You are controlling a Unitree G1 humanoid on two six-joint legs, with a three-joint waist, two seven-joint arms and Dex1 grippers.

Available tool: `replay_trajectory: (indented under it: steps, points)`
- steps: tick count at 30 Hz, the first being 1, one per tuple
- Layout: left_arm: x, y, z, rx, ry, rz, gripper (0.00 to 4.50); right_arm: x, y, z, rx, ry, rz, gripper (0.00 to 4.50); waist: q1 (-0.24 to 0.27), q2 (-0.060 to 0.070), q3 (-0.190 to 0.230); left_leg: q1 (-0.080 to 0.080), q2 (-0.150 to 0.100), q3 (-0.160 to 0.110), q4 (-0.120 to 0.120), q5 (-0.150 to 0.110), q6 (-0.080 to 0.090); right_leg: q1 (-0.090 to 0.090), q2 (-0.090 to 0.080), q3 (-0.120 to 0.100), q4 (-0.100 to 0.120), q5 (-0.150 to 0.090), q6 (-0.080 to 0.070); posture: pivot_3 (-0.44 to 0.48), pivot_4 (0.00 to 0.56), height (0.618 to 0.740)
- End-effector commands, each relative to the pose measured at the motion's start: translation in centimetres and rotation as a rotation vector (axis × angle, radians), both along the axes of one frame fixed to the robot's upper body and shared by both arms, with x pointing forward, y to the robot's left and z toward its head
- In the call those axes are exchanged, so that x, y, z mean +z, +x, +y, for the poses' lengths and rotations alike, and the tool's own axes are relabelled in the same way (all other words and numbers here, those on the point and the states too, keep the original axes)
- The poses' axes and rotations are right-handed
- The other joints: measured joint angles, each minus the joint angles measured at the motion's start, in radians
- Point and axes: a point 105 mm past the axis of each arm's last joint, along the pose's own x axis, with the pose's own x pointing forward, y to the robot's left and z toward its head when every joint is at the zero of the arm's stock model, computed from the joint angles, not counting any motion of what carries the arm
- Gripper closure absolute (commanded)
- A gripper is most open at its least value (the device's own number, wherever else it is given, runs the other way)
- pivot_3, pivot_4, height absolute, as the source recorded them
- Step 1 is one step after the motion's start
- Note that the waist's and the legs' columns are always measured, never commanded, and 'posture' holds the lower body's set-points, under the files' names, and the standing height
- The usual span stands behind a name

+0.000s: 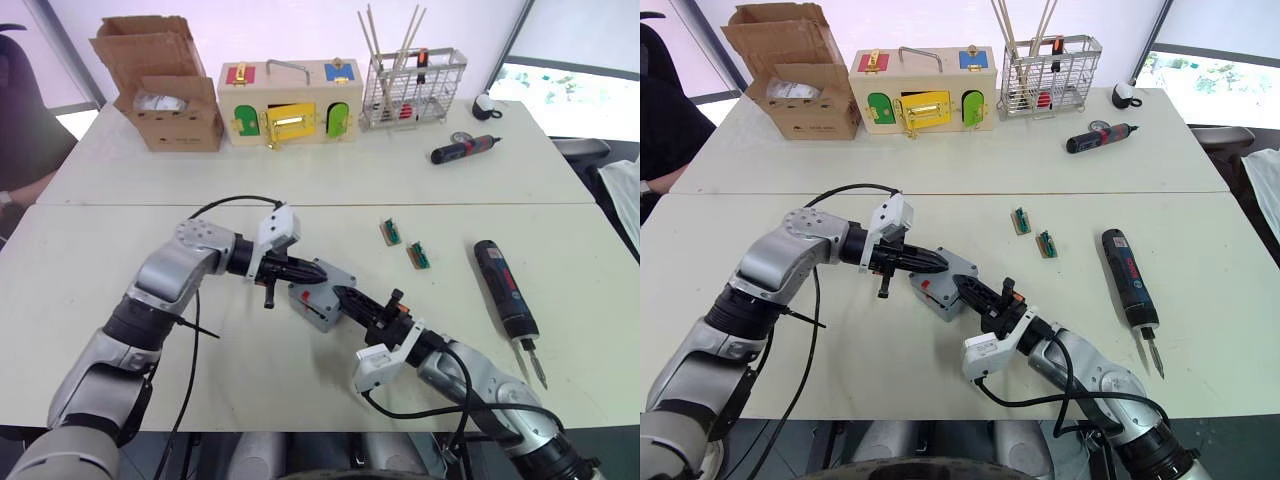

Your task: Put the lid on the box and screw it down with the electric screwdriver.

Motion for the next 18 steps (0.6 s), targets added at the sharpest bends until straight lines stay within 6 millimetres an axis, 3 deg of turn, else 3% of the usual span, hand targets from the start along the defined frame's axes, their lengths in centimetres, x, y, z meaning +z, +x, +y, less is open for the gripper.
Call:
replay_trajectory:
  steps: [1, 11, 18]
  points:
    - [-1.3, -0.1, -0.1, -0.006, 0.048, 0.021, 4.26, 1.0, -0.4, 0.3, 0.021, 0.029, -0.034, 4.38, -0.001, 0.000, 0.000, 0.000, 0.000, 0.000, 0.000, 0.000, 0.000, 0.000, 0.000, 0.000, 0.000, 0.000, 0.000, 0.000, 0.150, 0.740]
    - [0.6, 0.2, -0.5, 0.004, -0.018, 0.011, 4.26, 3.5, -1.0, 0.2, 0.019, 0.100, -0.134, 4.38, 0.001, 0.000, 0.000, 0.000, 0.000, 0.000, 0.000, 0.000, 0.000, 0.000, 0.000, 0.000, 0.000, 0.000, 0.000, 0.000, 0.150, 0.740]
    - [0.9, 0.1, -0.5, 0.001, -0.020, 0.010, 4.26, 3.4, -1.0, 0.5, 0.023, 0.092, -0.128, 4.38, -0.001, 0.000, 0.000, -0.001, 0.000, 0.000, 0.000, 0.000, 0.000, -0.001, 0.000, 0.000, 0.000, 0.000, 0.000, 0.000, 0.150, 0.740]
